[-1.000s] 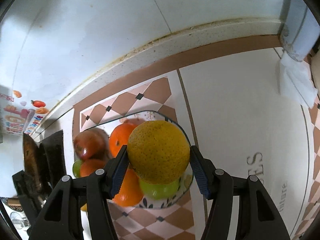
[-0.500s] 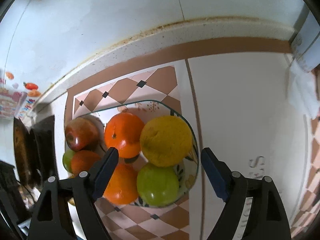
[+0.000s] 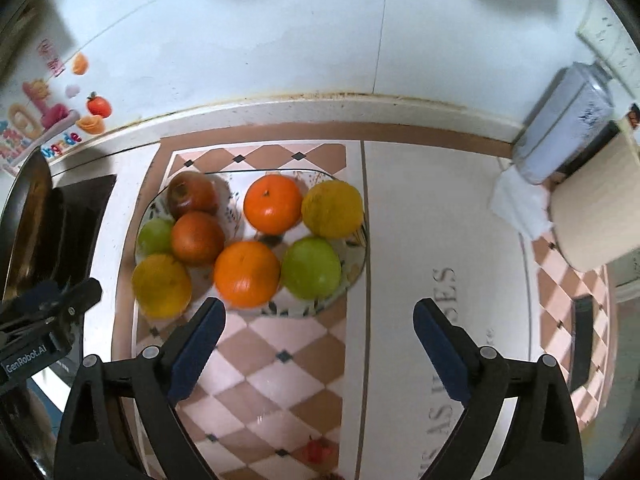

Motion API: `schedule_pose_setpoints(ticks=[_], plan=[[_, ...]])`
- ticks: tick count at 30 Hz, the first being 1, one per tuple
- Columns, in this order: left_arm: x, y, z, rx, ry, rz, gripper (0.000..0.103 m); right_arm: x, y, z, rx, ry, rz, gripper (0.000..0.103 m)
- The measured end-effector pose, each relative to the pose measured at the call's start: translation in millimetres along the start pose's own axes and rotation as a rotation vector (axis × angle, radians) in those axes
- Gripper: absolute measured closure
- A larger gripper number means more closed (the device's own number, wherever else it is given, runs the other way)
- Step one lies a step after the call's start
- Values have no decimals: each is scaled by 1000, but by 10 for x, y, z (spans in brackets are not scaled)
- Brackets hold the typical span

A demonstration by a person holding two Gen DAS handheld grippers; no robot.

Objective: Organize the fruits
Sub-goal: 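Lift both tools away from the plate toward the cherry tomatoes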

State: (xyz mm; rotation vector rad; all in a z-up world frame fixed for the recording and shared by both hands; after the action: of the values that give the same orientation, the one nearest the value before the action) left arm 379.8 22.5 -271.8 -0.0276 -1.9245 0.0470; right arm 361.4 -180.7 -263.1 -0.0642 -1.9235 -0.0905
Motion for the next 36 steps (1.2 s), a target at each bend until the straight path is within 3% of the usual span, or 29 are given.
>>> schedule_pose_setpoints(ticks=[5,23,36], plan=[[411,-28,191,-52,-78,-37,9,383,-5,231,-8,-48,9,6],[1695,-189,785,-124,-270,17,9,1849,36,931,-16,-263,-19,6],[2087,-182,1032,-138,-335,12,9,2268,34,1148,-34,-334,-55,6]])
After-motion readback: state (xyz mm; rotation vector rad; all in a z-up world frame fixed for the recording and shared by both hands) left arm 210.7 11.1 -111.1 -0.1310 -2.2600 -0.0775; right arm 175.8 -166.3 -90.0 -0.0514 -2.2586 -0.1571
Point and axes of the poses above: each gripper's, at about its wrist camera, not at the fingertips, and x roughly against the way its jaws point, y to its left, z to its underside, the point moved 6 cm from there along -x, roughly the way its jaws point, and after that the axes turned 2 degrees about -x, right-handed, at the moved point
